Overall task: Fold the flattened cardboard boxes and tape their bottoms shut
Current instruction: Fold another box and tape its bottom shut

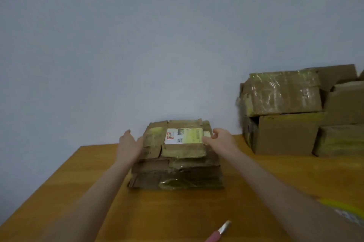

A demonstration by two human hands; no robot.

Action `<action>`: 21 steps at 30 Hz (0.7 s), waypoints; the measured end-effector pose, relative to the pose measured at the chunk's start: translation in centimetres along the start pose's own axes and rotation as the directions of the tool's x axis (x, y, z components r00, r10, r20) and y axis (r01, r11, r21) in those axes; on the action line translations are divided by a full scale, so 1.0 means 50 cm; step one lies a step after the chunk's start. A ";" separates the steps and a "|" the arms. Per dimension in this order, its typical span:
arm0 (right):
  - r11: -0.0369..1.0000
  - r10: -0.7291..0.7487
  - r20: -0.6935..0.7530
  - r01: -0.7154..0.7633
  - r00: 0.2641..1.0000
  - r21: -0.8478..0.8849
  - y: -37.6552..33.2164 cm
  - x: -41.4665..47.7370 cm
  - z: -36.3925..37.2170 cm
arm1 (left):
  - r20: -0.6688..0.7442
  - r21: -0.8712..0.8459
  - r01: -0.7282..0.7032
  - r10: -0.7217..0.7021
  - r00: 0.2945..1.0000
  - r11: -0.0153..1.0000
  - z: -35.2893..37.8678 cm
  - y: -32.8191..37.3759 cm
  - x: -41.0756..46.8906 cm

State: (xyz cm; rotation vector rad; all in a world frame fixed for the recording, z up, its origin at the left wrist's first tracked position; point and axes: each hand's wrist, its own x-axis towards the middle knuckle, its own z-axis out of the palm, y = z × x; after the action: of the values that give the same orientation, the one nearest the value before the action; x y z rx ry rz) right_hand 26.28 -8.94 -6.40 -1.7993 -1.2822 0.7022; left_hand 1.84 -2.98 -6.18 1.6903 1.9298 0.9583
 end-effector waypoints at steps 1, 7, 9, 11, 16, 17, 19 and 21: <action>0.997 0.043 0.046 -0.045 0.998 0.059 -0.010 0.006 0.017 | 0.087 -0.027 0.051 -0.048 0.995 0.998 -0.003 -0.019 0.001; 0.827 0.130 0.217 -0.227 0.967 0.515 -0.061 0.010 0.087 | 0.117 -0.353 0.061 -0.021 0.993 0.933 -0.019 -0.051 -0.006; 0.742 0.091 0.233 -0.222 0.968 0.632 -0.076 0.000 0.092 | 0.008 -0.522 0.037 -0.039 0.999 0.852 -0.052 -0.045 -0.006; 0.657 0.058 0.235 -0.215 0.970 0.723 -0.090 -0.018 0.091 | -0.015 -0.722 0.032 -0.061 0.998 0.692 -0.095 -0.033 -0.012; 0.661 -0.024 0.292 -0.203 0.956 0.722 -0.098 -0.116 0.097 | 0.180 -0.916 0.150 0.046 0.983 0.372 -0.154 0.004 -0.101; 0.684 -0.047 0.302 -0.189 0.952 0.704 -0.093 -0.141 0.097 | 0.178 -0.929 0.162 0.018 0.984 0.334 -0.159 -0.001 -0.120; 0.769 -0.089 0.270 -0.106 0.959 0.630 -0.079 -0.187 0.089 | 0.168 -0.946 0.169 -0.026 0.985 0.278 -0.180 -0.022 -0.161; 0.838 -0.156 0.215 0.014 0.964 0.545 -0.064 -0.227 0.072 | 0.098 -0.921 0.112 -0.055 0.994 0.374 -0.210 -0.053 -0.203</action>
State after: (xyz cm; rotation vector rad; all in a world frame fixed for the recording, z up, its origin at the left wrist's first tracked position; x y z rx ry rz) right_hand 18.03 -18.10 -5.71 -1.2083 -1.1610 1.1418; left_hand -5.34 -15.38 -2.27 0.8648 0.9663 1.5308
